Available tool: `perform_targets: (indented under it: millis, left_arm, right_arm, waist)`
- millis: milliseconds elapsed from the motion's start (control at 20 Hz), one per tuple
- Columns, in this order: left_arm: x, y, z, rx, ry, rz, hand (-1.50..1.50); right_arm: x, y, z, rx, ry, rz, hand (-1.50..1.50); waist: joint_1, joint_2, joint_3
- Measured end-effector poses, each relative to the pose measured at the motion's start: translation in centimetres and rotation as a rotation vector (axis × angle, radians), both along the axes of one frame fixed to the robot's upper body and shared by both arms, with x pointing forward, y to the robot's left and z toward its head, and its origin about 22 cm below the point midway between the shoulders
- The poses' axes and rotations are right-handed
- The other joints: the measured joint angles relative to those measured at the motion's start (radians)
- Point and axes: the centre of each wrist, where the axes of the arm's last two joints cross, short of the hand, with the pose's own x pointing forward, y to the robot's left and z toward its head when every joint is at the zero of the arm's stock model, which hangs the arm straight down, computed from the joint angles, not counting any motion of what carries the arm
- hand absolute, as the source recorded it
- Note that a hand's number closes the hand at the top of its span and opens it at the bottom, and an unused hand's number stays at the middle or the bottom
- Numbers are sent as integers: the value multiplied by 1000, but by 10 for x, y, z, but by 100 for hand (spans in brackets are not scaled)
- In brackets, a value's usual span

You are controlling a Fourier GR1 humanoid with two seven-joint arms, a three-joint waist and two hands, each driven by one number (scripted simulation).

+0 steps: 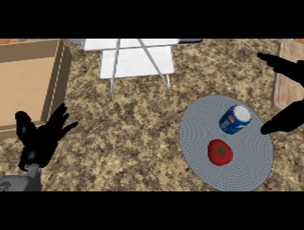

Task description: Pick the can from the placemat and place it in the tiered shelf

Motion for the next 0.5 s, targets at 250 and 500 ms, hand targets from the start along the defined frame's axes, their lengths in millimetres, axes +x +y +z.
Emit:
perform_targets:
  millis: [250,500]
  left_arm:
    - [4,7,-2,3,3,1,0]
    - [3,5,-3,2,-3,3,0]
  right_arm:
    - [-2,18,-18,-82,49,21,-150]
    - [-9,29,-23,-147,85,-7,-150]
  waist:
    - [-2,0,2]
    - [-4,-1,2]
